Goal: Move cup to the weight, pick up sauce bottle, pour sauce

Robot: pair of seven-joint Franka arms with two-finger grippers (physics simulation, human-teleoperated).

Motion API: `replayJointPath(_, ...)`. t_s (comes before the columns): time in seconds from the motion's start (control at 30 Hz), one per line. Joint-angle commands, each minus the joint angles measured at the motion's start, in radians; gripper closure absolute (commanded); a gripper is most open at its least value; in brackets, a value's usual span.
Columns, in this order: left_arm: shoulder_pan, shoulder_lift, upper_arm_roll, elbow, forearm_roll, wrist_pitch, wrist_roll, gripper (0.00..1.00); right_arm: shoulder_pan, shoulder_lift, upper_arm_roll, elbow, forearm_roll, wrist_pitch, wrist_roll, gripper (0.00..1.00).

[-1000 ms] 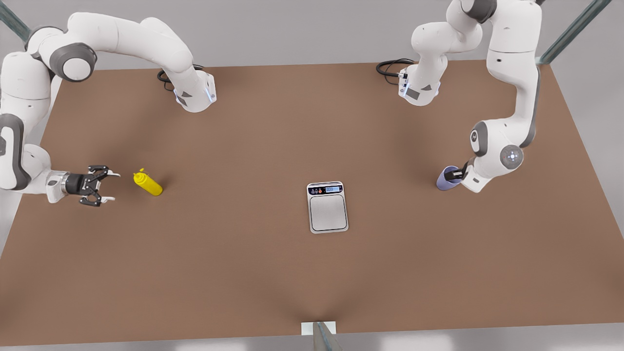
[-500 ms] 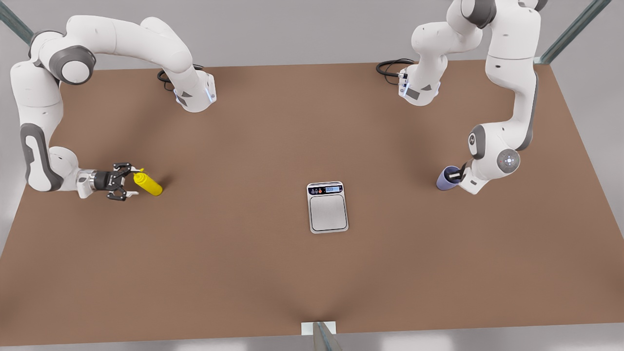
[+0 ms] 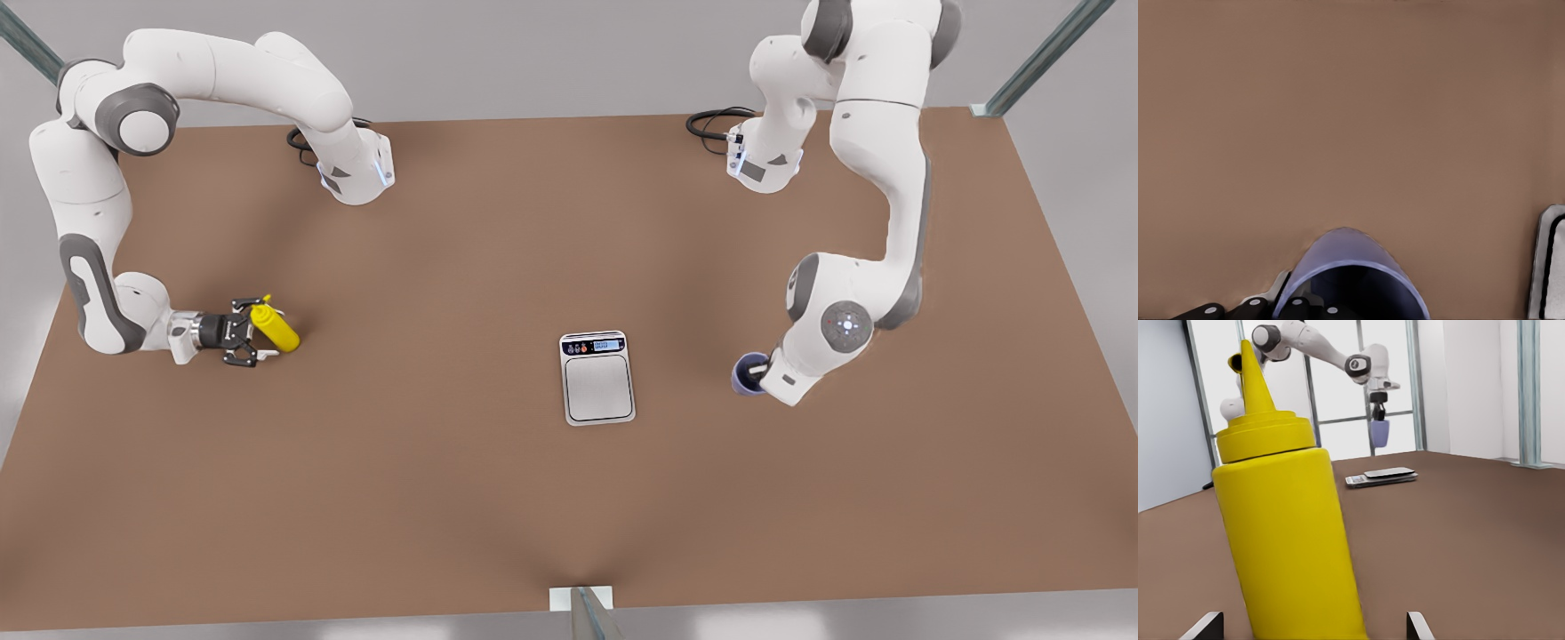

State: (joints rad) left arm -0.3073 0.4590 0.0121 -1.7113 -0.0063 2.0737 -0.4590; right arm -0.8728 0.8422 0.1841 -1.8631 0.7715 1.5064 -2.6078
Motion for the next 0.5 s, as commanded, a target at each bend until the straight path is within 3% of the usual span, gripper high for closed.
replayJointPath(0.0, -0.016, 0.015, 0.000, 0.024, -0.064, -0.006, -0.035, 0.79, 0.000, 0.000, 0.000, -0.002, 0.000, 0.000, 0.000, 0.00)
replayJointPath(0.1, -0.167, 0.170, 0.000, 0.268, -0.109, -0.119, -0.305, 0.79, 0.008, -0.002, 0.002, -0.007, 0.003, 0.002, 0.000, 0.00)
replayJointPath(0.17, -0.188, 0.270, -0.047, 0.407, -0.119, -0.119, -0.444, 0.79, 0.009, -0.002, 0.006, -0.019, 0.005, 0.017, 0.002, 0.00)
replayJointPath(0.33, -0.191, 0.366, -0.103, 0.503, -0.119, -0.070, -0.518, 0.79, 0.009, -0.006, 0.041, -0.041, 0.020, 0.044, 0.003, 0.00)
replayJointPath(0.37, -0.193, 0.374, -0.104, 0.501, -0.119, -0.070, -0.518, 0.79, 0.008, -0.006, 0.054, -0.042, 0.020, 0.048, 0.002, 0.09)
replayJointPath(0.43, -0.194, 0.374, -0.107, 0.499, -0.115, -0.083, -0.517, 0.79, 0.008, -0.008, 0.061, -0.042, 0.020, 0.055, 0.003, 0.41)
replayJointPath(0.47, -0.196, 0.374, -0.116, 0.499, -0.112, -0.098, -0.514, 0.79, 0.009, -0.008, 0.061, -0.042, 0.020, 0.055, 0.006, 0.44)
